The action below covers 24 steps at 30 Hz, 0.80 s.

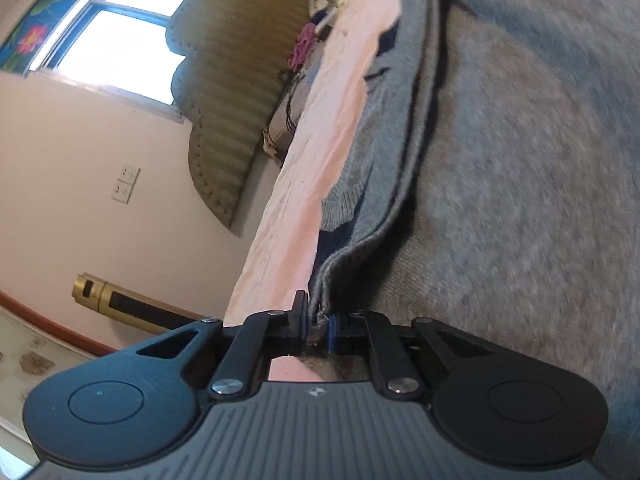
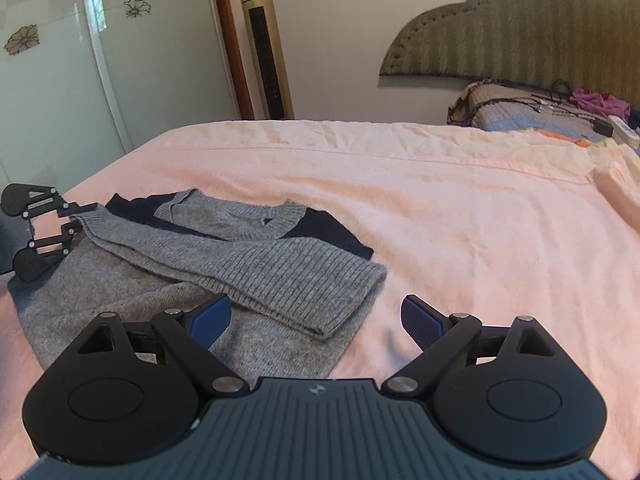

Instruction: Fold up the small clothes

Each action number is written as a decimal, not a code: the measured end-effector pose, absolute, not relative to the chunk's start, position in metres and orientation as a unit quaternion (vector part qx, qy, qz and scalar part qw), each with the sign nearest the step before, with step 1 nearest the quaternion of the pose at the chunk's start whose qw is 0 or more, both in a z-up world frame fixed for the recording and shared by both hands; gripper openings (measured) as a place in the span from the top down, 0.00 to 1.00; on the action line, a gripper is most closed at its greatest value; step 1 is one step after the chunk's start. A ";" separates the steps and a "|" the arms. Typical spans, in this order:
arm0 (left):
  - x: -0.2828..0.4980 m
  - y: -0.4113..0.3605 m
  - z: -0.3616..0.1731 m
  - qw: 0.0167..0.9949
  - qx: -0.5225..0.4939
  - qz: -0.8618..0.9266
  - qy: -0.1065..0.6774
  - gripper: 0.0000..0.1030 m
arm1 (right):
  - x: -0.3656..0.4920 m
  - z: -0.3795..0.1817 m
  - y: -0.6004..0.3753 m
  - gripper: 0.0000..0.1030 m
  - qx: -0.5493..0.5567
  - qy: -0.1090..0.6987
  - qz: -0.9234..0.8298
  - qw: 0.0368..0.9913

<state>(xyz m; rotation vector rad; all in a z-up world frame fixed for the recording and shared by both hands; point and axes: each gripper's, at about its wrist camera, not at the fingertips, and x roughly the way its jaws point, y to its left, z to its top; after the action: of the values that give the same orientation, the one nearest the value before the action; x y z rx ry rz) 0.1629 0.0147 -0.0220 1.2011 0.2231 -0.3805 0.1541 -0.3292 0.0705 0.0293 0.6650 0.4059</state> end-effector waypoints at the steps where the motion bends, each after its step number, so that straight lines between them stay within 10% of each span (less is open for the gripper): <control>1: 0.164 0.015 -0.018 0.811 0.546 -0.178 0.108 0.91 | 0.153 0.071 -0.326 0.11 -0.002 0.321 0.203 0.925; 17: 0.228 0.043 0.024 0.911 0.328 -0.133 0.212 0.92 | 0.174 0.052 -0.270 0.22 -0.208 0.303 0.210 0.906; 24: 0.258 0.070 0.016 0.929 0.212 -0.094 0.287 0.92 | 0.219 0.074 -0.300 0.25 -0.076 0.298 0.149 0.940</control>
<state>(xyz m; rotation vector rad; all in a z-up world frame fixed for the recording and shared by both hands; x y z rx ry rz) 0.2576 0.0699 0.0164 0.4350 0.5878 -0.1932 0.2190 -0.3000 0.0736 -0.1560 0.6090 0.3044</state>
